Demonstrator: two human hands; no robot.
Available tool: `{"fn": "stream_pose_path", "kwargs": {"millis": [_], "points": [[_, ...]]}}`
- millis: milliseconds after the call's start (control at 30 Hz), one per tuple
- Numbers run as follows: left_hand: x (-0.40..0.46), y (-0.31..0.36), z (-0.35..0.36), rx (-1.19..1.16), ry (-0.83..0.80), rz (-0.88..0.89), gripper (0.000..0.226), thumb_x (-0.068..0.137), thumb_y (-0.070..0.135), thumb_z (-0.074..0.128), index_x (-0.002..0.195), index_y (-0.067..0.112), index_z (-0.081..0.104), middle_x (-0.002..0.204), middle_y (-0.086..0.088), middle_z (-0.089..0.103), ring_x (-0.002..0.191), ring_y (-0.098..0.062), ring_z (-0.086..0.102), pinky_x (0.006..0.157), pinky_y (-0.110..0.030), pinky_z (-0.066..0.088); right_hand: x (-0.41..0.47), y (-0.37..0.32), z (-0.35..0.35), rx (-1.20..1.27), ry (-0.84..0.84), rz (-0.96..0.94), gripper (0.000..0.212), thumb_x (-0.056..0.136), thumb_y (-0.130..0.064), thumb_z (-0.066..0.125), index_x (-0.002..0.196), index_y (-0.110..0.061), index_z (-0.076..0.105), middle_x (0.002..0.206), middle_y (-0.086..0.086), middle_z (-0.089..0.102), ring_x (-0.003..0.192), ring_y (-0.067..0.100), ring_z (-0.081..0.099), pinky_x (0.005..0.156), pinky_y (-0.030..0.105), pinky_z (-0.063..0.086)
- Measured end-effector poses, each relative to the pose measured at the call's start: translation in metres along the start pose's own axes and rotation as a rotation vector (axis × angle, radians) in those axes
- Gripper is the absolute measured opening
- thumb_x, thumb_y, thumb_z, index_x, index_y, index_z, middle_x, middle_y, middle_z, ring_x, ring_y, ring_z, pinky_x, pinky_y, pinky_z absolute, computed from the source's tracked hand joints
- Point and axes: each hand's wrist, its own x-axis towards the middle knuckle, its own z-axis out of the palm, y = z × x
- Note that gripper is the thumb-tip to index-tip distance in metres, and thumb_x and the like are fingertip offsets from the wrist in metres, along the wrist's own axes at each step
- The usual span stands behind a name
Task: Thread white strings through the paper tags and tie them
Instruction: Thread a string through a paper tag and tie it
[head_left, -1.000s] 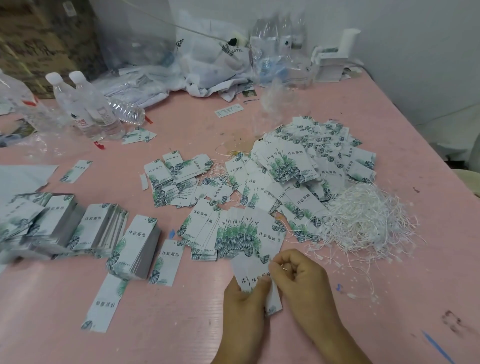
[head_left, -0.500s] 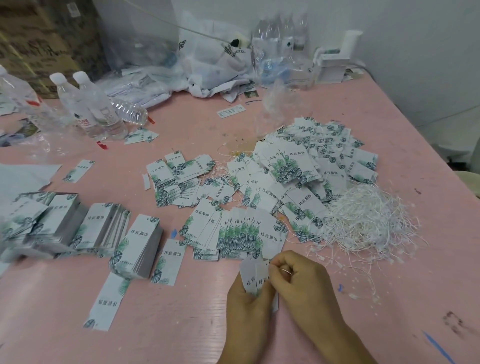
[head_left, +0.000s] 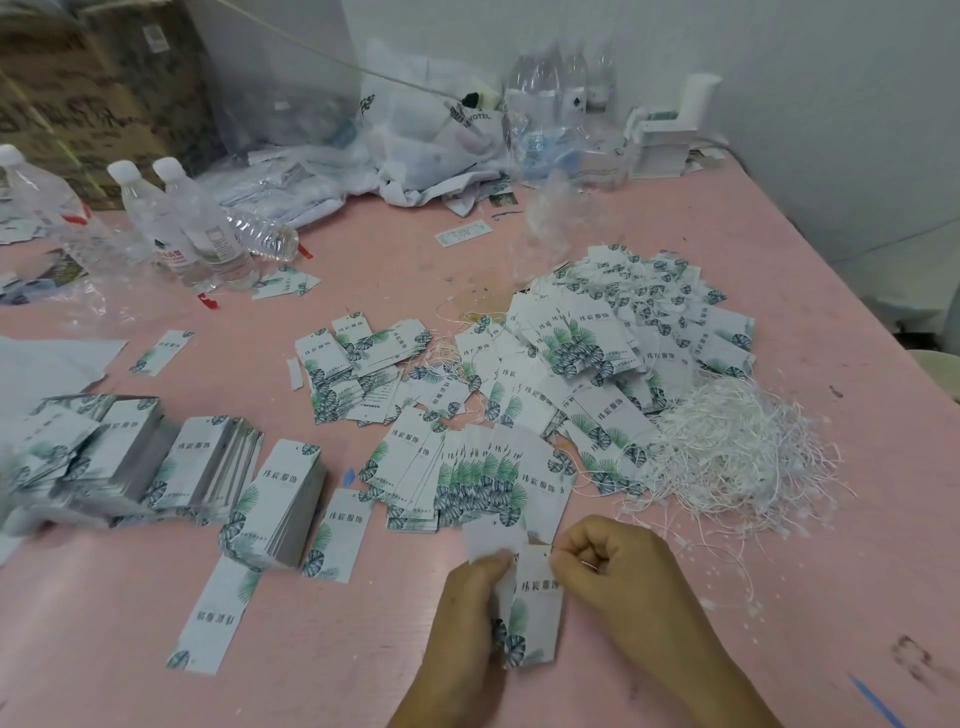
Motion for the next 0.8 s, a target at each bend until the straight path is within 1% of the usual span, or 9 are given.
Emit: {"fn": "stream_pose_path", "kwargs": {"millis": [67, 133, 233, 367, 500, 533, 633, 700, 800], "points": [[0.001, 0.000, -0.001, 0.028, 0.003, 0.010, 0.056, 0.061, 0.038, 0.073, 0.099, -0.003, 0.073, 0.092, -0.031, 0.069, 0.083, -0.036, 0.067, 0.071, -0.039, 0.052, 0.000, 0.000, -0.001, -0.002, -0.011, 0.008, 0.014, 0.081, -0.022, 0.071, 0.073, -0.033, 0.068, 0.060, 0.001, 0.063, 0.049, -0.001, 0.044, 0.051, 0.013, 0.039], [0.003, 0.000, -0.003, 0.043, 0.006, 0.007, 0.052, 0.062, 0.030, 0.071, 0.100, -0.006, 0.072, 0.095, -0.035, 0.068, 0.083, -0.039, 0.068, 0.069, -0.039, 0.054, 0.000, 0.001, 0.000, -0.011, -0.014, 0.016, 0.015, 0.081, -0.021, 0.071, 0.072, -0.033, 0.068, 0.057, -0.004, 0.061, 0.048, -0.001, 0.043, 0.050, 0.013, 0.039], [0.005, 0.002, -0.004, 0.057, -0.005, -0.020, 0.044, 0.066, 0.022, 0.070, 0.099, -0.006, 0.072, 0.099, -0.038, 0.067, 0.088, -0.044, 0.068, 0.076, -0.044, 0.055, 0.001, 0.003, -0.001, -0.027, -0.010, 0.028, 0.015, 0.081, -0.022, 0.072, 0.072, -0.033, 0.068, 0.056, -0.006, 0.062, 0.048, -0.002, 0.044, 0.051, 0.015, 0.039], [0.007, 0.003, -0.006, 0.081, -0.023, -0.030, 0.053, 0.056, 0.024, 0.072, 0.099, -0.006, 0.073, 0.097, -0.035, 0.068, 0.086, -0.039, 0.067, 0.079, -0.044, 0.053, 0.003, 0.006, -0.003, -0.030, -0.032, 0.046, 0.012, 0.079, -0.024, 0.072, 0.074, -0.035, 0.069, 0.065, 0.001, 0.067, 0.051, 0.000, 0.048, 0.053, 0.017, 0.042], [0.010, 0.002, -0.009, 0.156, -0.034, -0.037, 0.041, 0.061, 0.014, 0.070, 0.099, -0.002, 0.074, 0.102, -0.034, 0.068, 0.091, -0.040, 0.067, 0.087, -0.055, 0.051, 0.005, 0.010, -0.005, -0.045, -0.051, 0.052, 0.011, 0.079, -0.025, 0.073, 0.075, -0.035, 0.069, 0.065, 0.001, 0.066, 0.051, 0.000, 0.048, 0.053, 0.018, 0.041], [0.010, 0.002, -0.009, 0.176, -0.048, -0.030, 0.039, 0.063, 0.015, 0.073, 0.099, -0.001, 0.075, 0.101, -0.032, 0.069, 0.091, -0.040, 0.067, 0.088, -0.055, 0.051, 0.006, 0.011, -0.006, -0.048, -0.056, 0.059, 0.010, 0.079, -0.026, 0.073, 0.074, -0.034, 0.069, 0.064, 0.001, 0.066, 0.051, 0.000, 0.048, 0.054, 0.019, 0.041], [0.010, 0.004, -0.009, 0.196, -0.075, -0.002, 0.037, 0.066, 0.019, 0.083, 0.096, -0.002, 0.075, 0.097, -0.030, 0.071, 0.089, -0.039, 0.068, 0.086, -0.052, 0.052, 0.007, 0.013, -0.008, -0.026, -0.106, 0.075, 0.009, 0.079, -0.027, 0.073, 0.073, -0.034, 0.071, 0.058, -0.004, 0.063, 0.051, 0.001, 0.048, 0.053, 0.020, 0.041], [0.010, 0.004, -0.009, 0.202, -0.075, 0.023, 0.040, 0.071, 0.021, 0.087, 0.096, -0.006, 0.071, 0.098, -0.035, 0.068, 0.090, -0.043, 0.067, 0.088, -0.059, 0.051, 0.008, 0.013, -0.008, -0.019, -0.138, 0.073, 0.011, 0.078, -0.026, 0.074, 0.073, -0.035, 0.072, 0.055, -0.007, 0.062, 0.050, -0.001, 0.048, 0.051, 0.016, 0.039], [0.011, 0.001, -0.010, 0.251, -0.057, 0.078, 0.038, 0.075, 0.025, 0.086, 0.095, -0.004, 0.071, 0.098, -0.034, 0.068, 0.091, -0.045, 0.066, 0.088, -0.069, 0.047, 0.010, 0.016, -0.008, -0.008, -0.144, 0.075, 0.008, 0.077, -0.026, 0.074, 0.074, -0.033, 0.072, 0.055, -0.005, 0.061, 0.050, 0.001, 0.048, 0.052, 0.018, 0.039]]}}
